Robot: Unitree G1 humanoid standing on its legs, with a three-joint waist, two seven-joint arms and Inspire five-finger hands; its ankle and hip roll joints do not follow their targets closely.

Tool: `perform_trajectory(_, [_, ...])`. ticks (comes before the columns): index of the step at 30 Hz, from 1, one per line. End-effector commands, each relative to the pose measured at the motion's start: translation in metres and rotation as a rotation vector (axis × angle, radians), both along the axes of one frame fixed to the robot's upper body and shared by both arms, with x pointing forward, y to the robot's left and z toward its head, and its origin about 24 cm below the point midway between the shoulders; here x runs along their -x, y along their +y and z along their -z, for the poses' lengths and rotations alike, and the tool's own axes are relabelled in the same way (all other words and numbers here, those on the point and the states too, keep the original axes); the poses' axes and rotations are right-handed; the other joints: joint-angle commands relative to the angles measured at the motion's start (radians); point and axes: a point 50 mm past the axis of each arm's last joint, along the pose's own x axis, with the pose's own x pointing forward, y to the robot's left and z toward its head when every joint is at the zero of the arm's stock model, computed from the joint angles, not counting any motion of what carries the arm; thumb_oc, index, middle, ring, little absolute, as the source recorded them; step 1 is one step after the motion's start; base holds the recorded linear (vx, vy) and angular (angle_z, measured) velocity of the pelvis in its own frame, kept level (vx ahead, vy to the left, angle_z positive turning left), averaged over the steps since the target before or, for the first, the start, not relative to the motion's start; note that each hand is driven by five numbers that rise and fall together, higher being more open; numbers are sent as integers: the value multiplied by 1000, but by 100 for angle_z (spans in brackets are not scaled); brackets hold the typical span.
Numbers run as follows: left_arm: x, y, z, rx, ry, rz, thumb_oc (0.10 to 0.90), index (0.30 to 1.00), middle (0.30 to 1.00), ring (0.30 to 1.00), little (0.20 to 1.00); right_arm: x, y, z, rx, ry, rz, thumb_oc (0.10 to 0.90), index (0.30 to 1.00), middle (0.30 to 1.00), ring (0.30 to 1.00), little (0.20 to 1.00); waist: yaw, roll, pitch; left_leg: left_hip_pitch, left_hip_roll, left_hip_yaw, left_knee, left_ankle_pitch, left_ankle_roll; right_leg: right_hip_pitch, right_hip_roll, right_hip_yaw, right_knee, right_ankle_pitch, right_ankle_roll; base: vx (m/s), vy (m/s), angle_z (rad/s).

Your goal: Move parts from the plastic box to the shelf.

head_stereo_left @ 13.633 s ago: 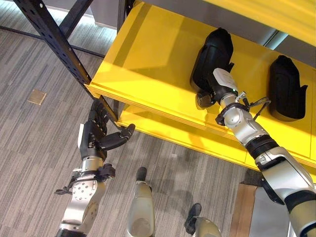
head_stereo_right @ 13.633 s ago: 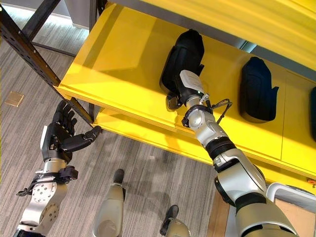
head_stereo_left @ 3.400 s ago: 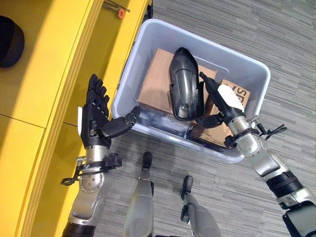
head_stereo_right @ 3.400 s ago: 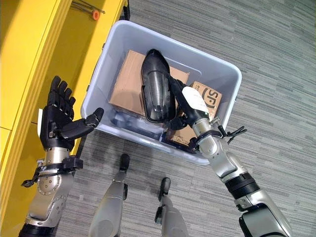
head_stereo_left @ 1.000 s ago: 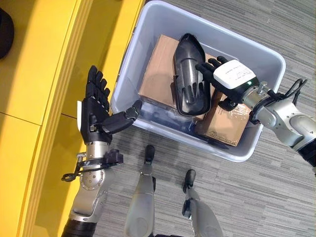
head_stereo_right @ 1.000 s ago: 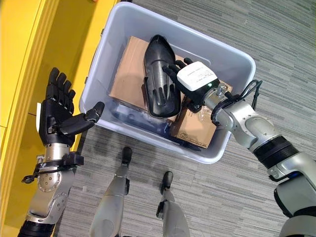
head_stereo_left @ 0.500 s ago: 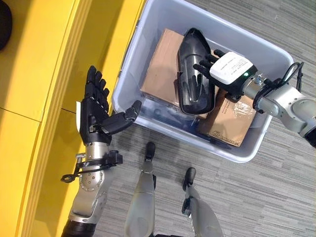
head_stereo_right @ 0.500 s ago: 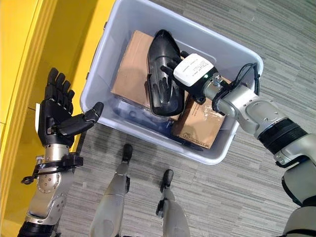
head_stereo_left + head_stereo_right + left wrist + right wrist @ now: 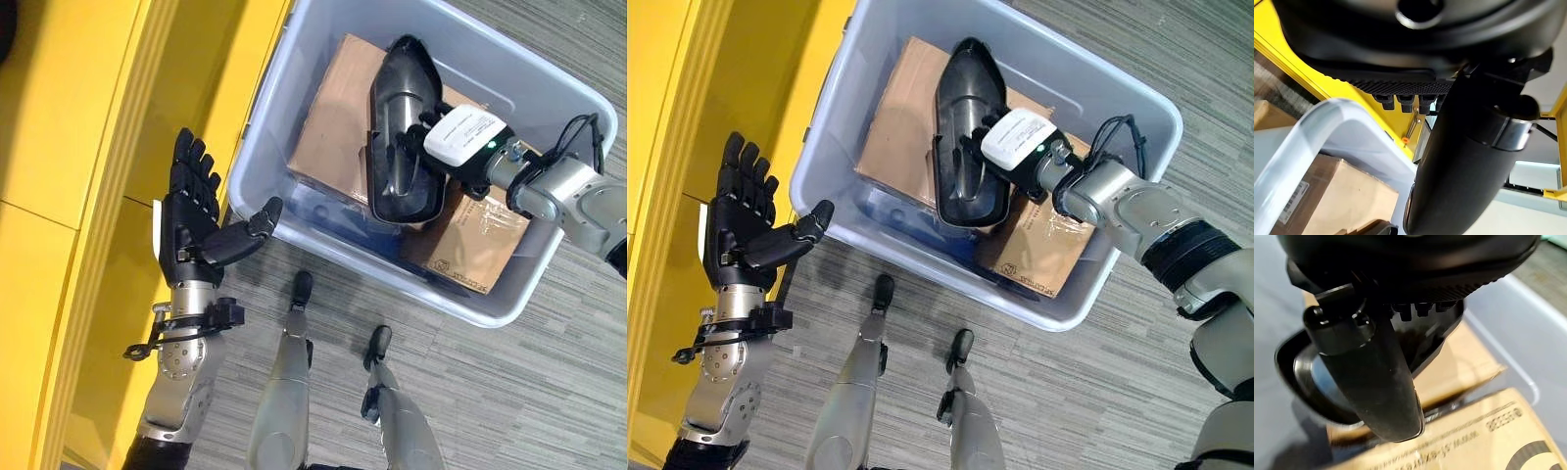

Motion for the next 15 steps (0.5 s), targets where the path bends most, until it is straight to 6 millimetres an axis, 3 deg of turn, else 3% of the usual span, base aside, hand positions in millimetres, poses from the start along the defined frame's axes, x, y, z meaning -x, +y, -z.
perform_trajectory(1, [28,-5,-47,-44,-287,62,900,1000,1000,1000,1000,5,-9,-55,81,-157,22,900,1000,1000,1000,1000,10,-48,4,-104,27,10,63,25,-52,203,-57,-35,-2,-90,36,35,-2,11])
perform_trajectory(15, [28,-10,-54,-31,-328,63,900,1000,1000,1000,1000,0,-8,-37,193,-103,33,900,1000,1000,1000,1000,33,-61,13,-160,-6,-21,78,9,-50,191,-49,-67,-2,-108,38,20,-3,5])
